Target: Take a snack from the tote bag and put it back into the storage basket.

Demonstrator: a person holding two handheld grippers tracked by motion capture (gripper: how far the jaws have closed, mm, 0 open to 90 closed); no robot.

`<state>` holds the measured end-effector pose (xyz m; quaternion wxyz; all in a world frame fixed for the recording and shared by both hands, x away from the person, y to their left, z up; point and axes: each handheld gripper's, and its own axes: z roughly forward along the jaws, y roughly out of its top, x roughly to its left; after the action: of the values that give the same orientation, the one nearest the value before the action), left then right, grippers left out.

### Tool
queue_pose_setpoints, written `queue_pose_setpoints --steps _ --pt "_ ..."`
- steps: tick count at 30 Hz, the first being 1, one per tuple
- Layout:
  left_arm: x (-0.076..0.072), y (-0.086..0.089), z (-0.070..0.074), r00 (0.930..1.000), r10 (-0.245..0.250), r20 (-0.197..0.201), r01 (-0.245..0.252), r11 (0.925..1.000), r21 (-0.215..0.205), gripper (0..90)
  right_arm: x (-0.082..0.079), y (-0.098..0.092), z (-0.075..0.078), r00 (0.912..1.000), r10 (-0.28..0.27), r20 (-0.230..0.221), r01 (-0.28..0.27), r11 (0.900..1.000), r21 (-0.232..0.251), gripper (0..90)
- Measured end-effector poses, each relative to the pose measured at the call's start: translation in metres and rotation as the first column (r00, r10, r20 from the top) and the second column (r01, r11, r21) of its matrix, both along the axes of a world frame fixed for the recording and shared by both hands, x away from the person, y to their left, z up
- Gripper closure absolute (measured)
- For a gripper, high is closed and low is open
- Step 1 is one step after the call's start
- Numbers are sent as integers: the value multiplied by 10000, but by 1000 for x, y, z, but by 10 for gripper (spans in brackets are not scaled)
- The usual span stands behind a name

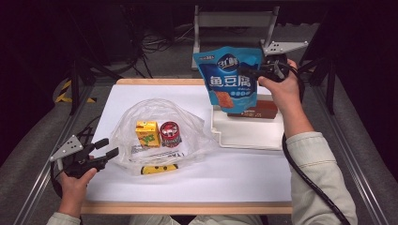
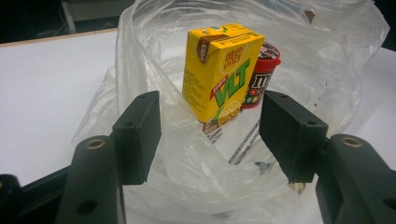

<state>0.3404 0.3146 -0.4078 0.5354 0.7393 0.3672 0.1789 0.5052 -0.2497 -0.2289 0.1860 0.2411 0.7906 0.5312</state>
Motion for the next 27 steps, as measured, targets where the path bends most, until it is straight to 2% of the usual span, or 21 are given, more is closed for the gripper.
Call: queue_pose_setpoints --steps 4,11,27 --pt "0 0 0 10000 1 11 -1 10000 -7 394 0 -4 -2 10000 -88 -39 88 9999 104 897" --pt "0 0 1 10000 -6 20 6 10000 -11 394 0 -7 -4 9998 -169 -103 169 9999 15 897" --pt "0 0 0 10000 -48 -15 48 10000 14 394 4 -11 -25 9983 -259 -527 258 9997 -10 897"
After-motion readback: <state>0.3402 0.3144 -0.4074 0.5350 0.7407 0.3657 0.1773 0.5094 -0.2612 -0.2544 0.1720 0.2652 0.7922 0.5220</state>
